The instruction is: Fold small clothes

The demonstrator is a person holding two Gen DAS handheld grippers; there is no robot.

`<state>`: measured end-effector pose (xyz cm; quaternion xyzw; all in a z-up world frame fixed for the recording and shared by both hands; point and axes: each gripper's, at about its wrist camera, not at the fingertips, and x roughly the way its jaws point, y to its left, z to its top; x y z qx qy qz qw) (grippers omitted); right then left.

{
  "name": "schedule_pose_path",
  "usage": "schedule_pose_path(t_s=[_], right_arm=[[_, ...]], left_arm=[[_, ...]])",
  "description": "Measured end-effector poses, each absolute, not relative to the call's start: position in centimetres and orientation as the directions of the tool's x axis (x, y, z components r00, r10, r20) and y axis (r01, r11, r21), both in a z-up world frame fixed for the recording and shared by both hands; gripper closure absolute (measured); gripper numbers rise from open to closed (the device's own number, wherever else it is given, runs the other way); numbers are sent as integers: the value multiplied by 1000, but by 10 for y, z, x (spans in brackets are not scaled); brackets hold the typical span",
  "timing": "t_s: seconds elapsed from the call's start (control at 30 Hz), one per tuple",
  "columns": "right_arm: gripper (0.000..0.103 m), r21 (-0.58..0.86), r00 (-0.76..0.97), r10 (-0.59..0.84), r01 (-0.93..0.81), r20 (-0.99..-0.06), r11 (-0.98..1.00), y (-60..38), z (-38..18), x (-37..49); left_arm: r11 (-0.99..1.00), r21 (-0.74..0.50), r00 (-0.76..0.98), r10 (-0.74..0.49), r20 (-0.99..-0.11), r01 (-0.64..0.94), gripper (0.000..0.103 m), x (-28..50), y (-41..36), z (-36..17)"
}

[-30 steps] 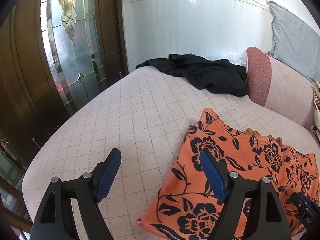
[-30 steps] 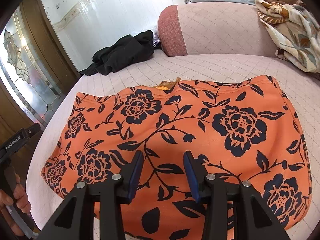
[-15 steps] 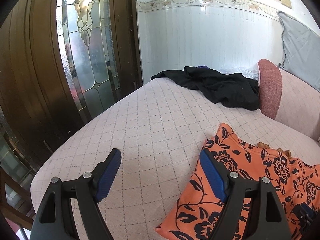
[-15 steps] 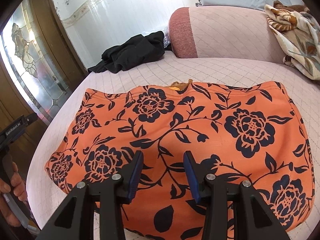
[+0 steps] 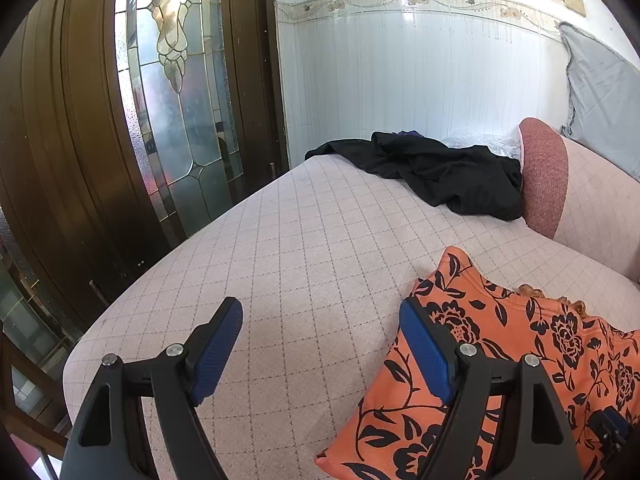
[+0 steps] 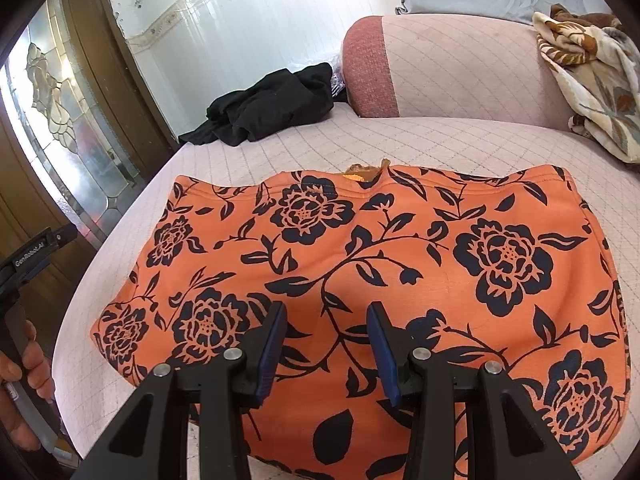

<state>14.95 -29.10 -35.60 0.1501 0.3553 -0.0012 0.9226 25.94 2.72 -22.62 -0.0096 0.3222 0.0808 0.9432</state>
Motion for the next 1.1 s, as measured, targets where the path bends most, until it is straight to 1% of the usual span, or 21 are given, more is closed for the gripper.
schedule_pose_path(t_s=[0.17, 0.27, 0.33, 0.37, 0.47, 0.53, 0.6, 0.7, 0.77, 0.8, 0.83, 0.87, 1.0, 1.1], right_arm=[[58, 278, 744, 114, 100, -659, 956, -289, -358, 150], [58, 278, 710, 138, 84, -690, 957, -285, -366, 156], [58, 259, 665, 132, 95, -735, 961, -283, -376, 162], [58, 251, 672, 127, 89, -729, 964, -283, -376, 162], [58, 255, 696, 112, 105, -709, 961, -292, -367, 158], [58, 278, 719, 83, 157, -690, 948, -311, -361, 155], [58, 294, 726, 41, 225, -686, 929, -333, -359, 152], [58, 324, 719, -16, 334, -695, 885, -368, -361, 149], [58, 325, 708, -58, 394, -704, 860, -388, -362, 147], [58, 314, 690, -84, 430, -719, 846, -398, -364, 148], [58, 300, 661, -103, 466, -743, 833, -407, -368, 149], [58, 292, 623, -102, 498, -775, 817, -416, -377, 152], [58, 323, 638, -78, 487, -766, 812, -424, -375, 150], [57, 373, 671, -51, 472, -739, 799, -428, -368, 140]], left_arm=[[989, 33, 774, 135, -618, -146, 22, 260, 25, -228], [996, 33, 750, 85, -656, -84, 22, 263, 13, -237], [999, 39, 721, 26, -692, 1, 22, 265, -4, -247], [997, 39, 697, -19, -717, 67, 22, 265, -16, -253], [985, 2, 640, -110, -760, 171, 22, 261, -38, -265], [973, -19, 608, -158, -778, 229, 22, 256, -53, -272], [959, -13, 581, -183, -793, 284, 22, 253, -67, -279], [953, -14, 547, -185, -817, 303, 22, 257, -74, -288], [955, 10, 510, -149, -847, 295, 21, 262, -78, -302], [958, 32, 506, -123, -854, 287, 19, 265, -79, -309], [958, 43, 517, -115, -848, 283, 14, 265, -79, -310], [960, 59, 528, -99, -843, 274, 14, 267, -80, -310], [970, 25, 529, -111, -841, 243, 14, 270, -74, -305], [981, 8, 554, -101, -826, 192, 14, 267, -57, -294]])
